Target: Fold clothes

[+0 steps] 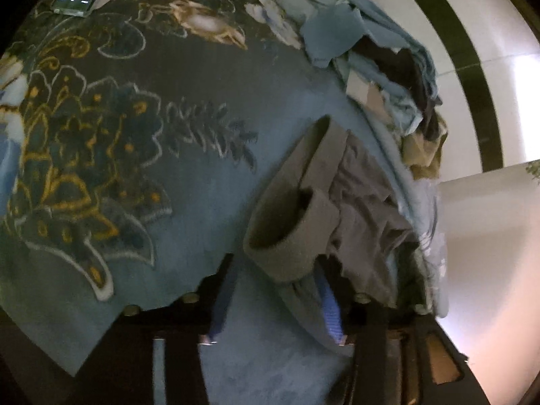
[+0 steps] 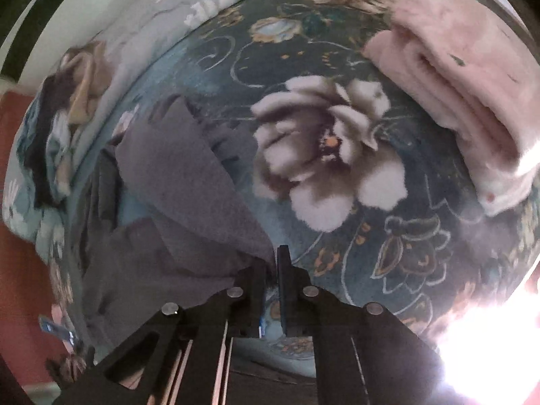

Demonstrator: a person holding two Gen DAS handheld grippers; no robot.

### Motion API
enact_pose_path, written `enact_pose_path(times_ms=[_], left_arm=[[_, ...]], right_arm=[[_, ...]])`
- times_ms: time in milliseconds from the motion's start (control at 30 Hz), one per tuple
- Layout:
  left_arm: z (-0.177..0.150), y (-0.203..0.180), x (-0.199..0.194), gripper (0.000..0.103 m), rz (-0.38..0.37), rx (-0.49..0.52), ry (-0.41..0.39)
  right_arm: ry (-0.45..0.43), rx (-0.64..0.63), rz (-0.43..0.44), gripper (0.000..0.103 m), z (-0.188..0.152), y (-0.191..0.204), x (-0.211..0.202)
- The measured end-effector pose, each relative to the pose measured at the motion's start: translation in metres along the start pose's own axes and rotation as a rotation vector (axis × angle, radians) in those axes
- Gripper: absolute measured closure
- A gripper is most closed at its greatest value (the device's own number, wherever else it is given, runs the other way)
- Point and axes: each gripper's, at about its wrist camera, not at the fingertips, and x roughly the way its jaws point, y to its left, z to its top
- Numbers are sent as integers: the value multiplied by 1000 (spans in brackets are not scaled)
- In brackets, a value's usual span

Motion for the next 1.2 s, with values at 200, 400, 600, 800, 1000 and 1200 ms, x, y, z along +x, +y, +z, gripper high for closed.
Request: enact_pose_path(times_ms=[200,400,600,800,1000,1200], left_arm=[[-6,-13,25,44,53,5,42],[-5,-19,46,44,92,-31,49],[-2,-18,51,46,92,-76,36],[-1,-21,51,64,104,-63,17],[9,-33,43,84,85,-19,-26],[53,-56,9,85,28,21,-139]], right_arm=[[-110,-203,31,66,-13,13,-37],[-114,-340,70,65,24,70,-15],[-43,-486,12,65,45,140,41],[-25,-545,-92,65,48,153,62],[-58,-488,-109,93,55,143,50],[-174,-372,-62,98,71,126,0]])
